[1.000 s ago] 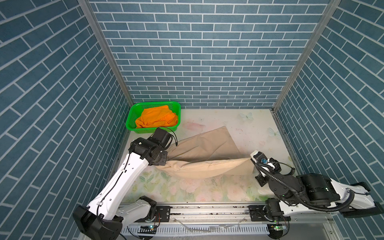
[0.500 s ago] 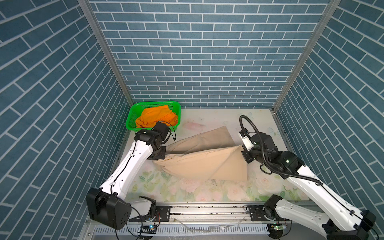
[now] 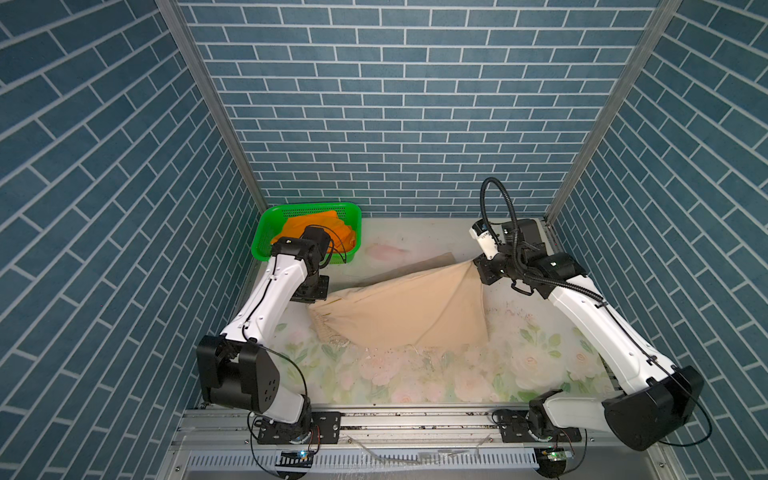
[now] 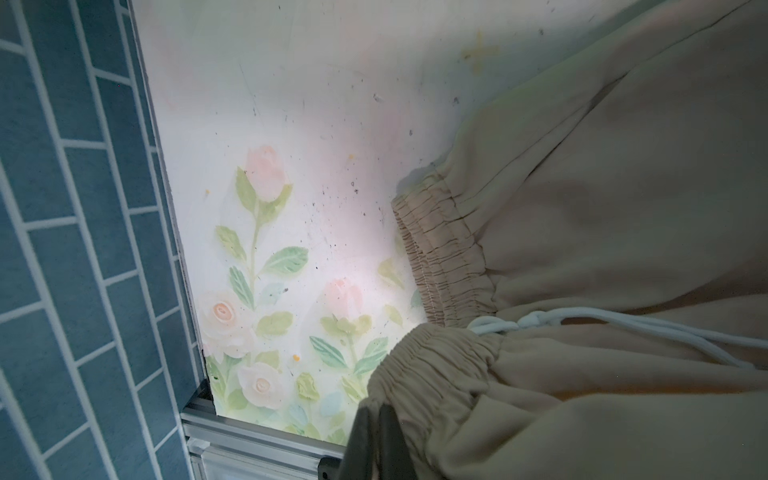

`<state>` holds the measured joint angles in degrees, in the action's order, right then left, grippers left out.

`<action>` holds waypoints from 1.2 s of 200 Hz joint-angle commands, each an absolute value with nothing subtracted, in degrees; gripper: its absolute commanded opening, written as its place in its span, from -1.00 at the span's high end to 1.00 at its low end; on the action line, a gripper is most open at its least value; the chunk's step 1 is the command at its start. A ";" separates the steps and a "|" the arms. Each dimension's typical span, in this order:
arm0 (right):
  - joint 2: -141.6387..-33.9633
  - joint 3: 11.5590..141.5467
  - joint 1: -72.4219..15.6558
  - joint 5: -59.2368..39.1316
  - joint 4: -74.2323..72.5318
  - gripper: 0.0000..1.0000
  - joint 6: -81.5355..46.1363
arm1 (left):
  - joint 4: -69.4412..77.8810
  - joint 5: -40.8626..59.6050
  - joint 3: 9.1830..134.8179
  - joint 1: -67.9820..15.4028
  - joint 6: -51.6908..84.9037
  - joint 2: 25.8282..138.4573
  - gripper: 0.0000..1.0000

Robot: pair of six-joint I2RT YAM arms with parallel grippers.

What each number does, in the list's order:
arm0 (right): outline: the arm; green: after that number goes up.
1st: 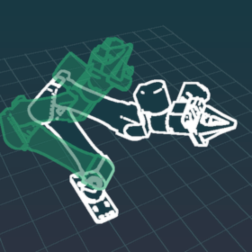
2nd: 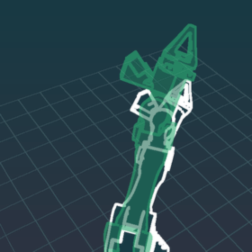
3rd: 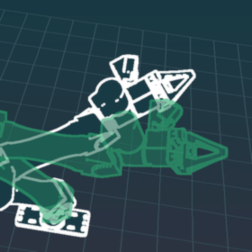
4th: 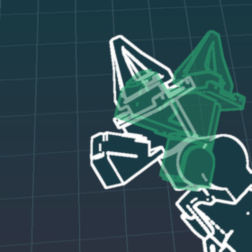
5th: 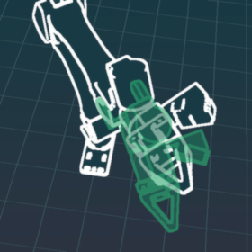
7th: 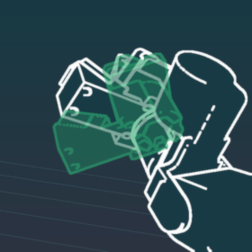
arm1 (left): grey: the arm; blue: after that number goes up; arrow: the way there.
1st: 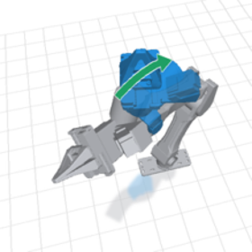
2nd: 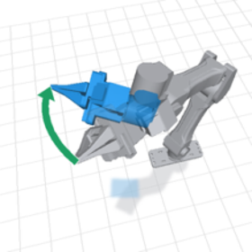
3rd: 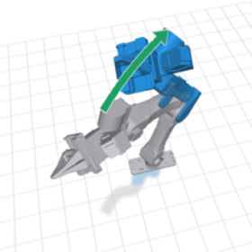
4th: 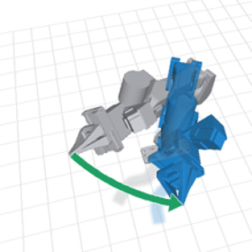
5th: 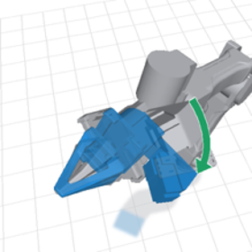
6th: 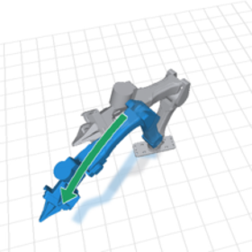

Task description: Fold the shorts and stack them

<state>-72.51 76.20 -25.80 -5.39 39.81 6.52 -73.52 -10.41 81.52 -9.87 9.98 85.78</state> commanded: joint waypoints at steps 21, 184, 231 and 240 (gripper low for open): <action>-57.97 77.38 -26.53 -7.16 49.23 1.00 8.90 | -78.74 -10.25 82.40 -9.32 8.76 78.88 1.00; -65.86 81.70 -27.59 -2.59 57.18 1.00 10.42 | -80.74 -8.16 78.45 -9.40 7.62 74.61 1.00; -82.07 90.00 -21.65 -8.68 55.32 1.00 14.95 | -77.84 -9.28 78.44 -7.11 6.00 85.24 1.00; -85.13 91.60 -20.75 -9.05 55.17 1.00 15.69 | -77.71 -9.99 78.17 -6.33 5.98 87.02 1.00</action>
